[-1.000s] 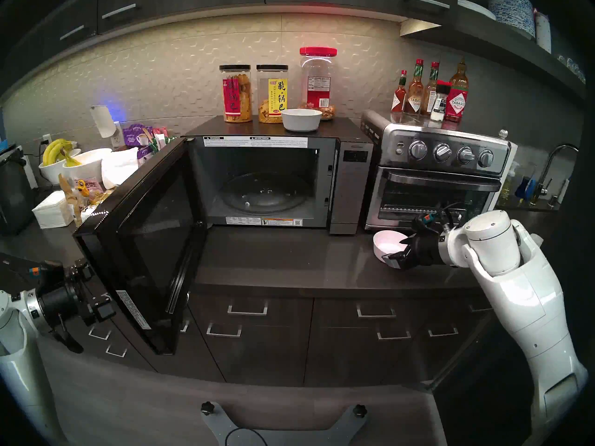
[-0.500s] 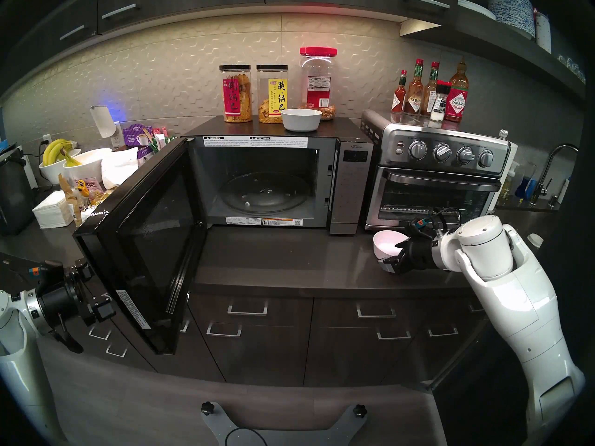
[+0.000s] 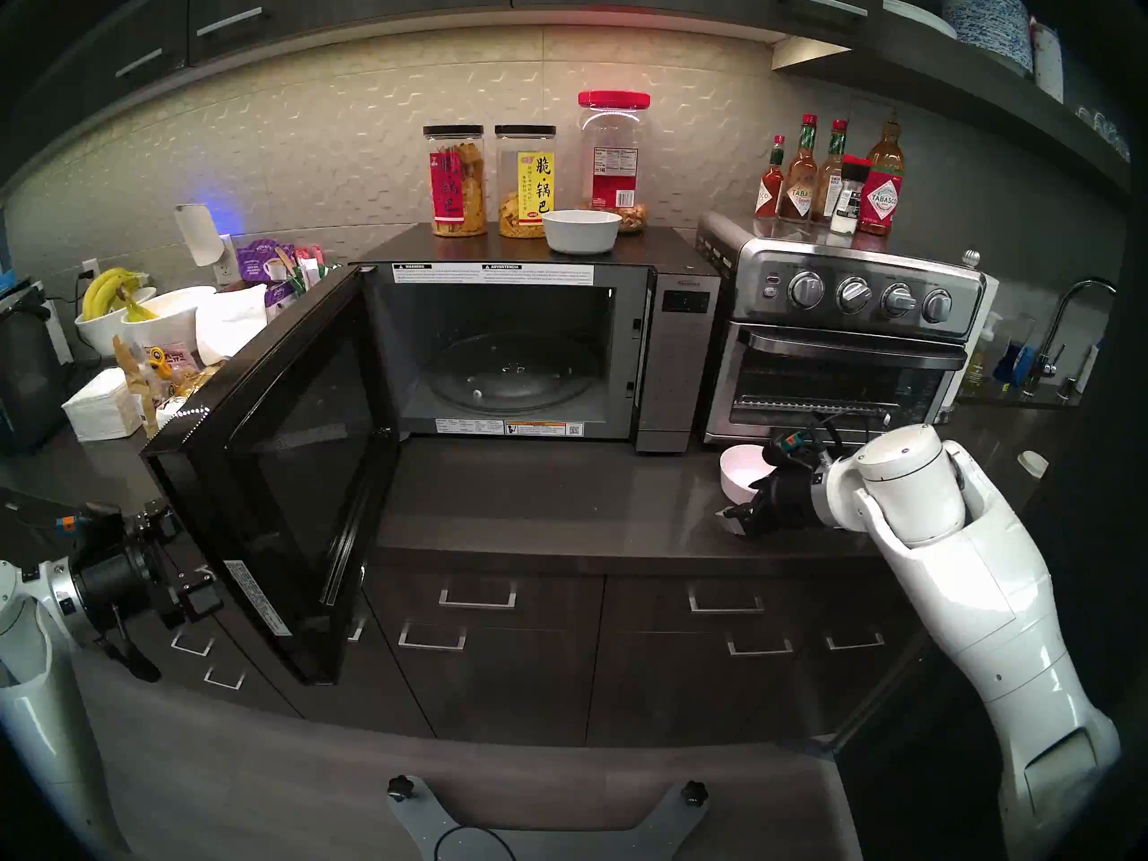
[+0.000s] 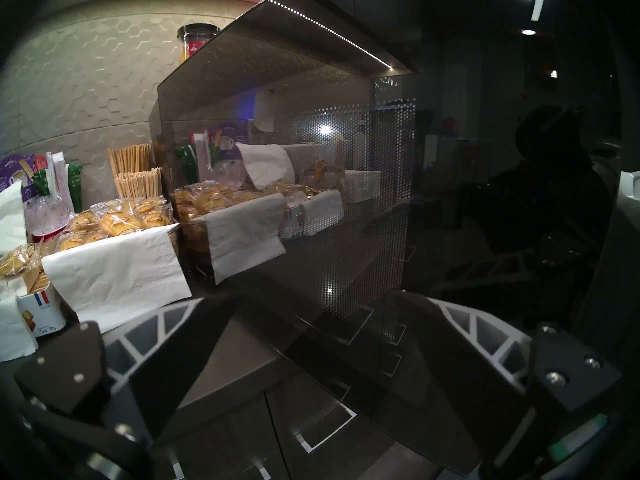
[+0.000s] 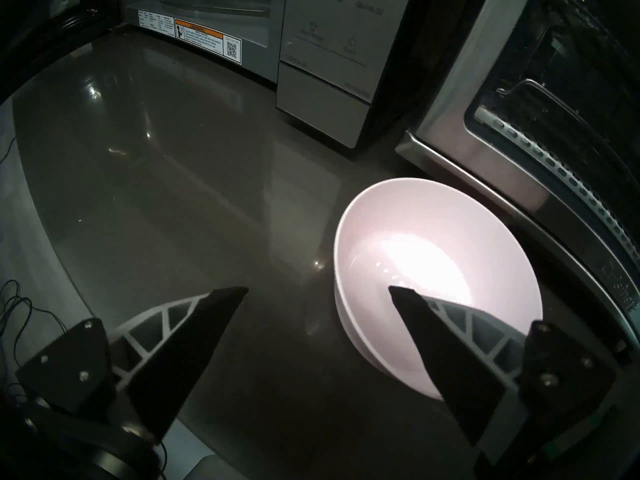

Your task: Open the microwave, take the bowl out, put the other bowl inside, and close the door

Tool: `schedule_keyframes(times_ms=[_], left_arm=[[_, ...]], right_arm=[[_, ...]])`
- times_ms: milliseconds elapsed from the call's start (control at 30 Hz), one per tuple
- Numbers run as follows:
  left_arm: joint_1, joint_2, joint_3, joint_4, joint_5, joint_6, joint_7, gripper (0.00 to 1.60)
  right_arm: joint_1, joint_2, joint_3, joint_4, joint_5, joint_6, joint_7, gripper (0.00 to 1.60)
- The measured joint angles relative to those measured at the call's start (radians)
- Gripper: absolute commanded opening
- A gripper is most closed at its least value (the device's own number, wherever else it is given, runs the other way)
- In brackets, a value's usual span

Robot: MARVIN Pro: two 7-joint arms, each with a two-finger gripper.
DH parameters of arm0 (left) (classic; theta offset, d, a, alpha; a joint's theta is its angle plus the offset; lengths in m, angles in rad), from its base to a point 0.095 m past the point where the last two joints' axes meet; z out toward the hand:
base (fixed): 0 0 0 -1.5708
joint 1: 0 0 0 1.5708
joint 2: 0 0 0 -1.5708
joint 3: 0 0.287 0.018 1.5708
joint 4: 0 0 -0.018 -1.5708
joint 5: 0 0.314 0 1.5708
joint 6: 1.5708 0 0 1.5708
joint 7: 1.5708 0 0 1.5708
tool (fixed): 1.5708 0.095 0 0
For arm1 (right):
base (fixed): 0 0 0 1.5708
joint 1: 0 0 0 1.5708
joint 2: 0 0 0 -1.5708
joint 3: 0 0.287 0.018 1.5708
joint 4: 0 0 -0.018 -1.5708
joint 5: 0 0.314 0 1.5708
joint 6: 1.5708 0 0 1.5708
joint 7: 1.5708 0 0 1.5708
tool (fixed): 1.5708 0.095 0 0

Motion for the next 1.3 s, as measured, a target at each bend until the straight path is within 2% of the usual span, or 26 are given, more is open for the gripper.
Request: schedule_keyframes(times_ms=[33, 67, 133, 167, 533, 600, 633, 667, 1000, 1300], left_arm=[[0.0, 0.0, 0.0, 0.0, 0.0, 0.0, 0.0, 1.6], [0.0, 0.0, 0.0, 0.0, 0.0, 0.0, 0.0, 1.6], [0.0, 0.0, 0.0, 0.0, 0.0, 0.0, 0.0, 1.6], [0.0, 0.0, 0.0, 0.0, 0.0, 0.0, 0.0, 1.6], [0.0, 0.0, 0.0, 0.0, 0.0, 0.0, 0.0, 1.6], [0.0, 0.0, 0.0, 0.0, 0.0, 0.0, 0.0, 1.6], [0.0, 0.0, 0.0, 0.0, 0.0, 0.0, 0.0, 1.6], [0.0, 0.0, 0.0, 0.0, 0.0, 0.0, 0.0, 1.6], [0.0, 0.0, 0.0, 0.0, 0.0, 0.0, 0.0, 1.6], [0.0, 0.0, 0.0, 0.0, 0.0, 0.0, 0.0, 1.6]], right_arm=[[0.003, -0.002, -0.001, 0.004, -0.002, 0.0, -0.001, 1.2], [0.005, -0.004, -0.002, 0.007, -0.004, 0.0, -0.003, 1.04], [0.01, -0.008, -0.003, 0.011, -0.008, -0.001, -0.006, 1.0], [0.011, -0.009, -0.003, 0.012, -0.008, -0.001, -0.006, 0.8], [0.021, -0.022, -0.001, 0.012, -0.02, -0.007, -0.012, 0.55], [0.021, -0.023, 0.0, 0.012, -0.021, -0.008, -0.012, 0.14], [0.021, -0.023, 0.0, 0.012, -0.021, -0.009, -0.012, 0.14], [0.021, -0.023, 0.0, 0.012, -0.021, -0.009, -0.012, 0.0], [0.001, -0.009, 0.016, -0.005, -0.017, -0.027, 0.002, 0.0], [-0.071, 0.028, 0.071, -0.078, 0.005, -0.055, 0.049, 0.0]])
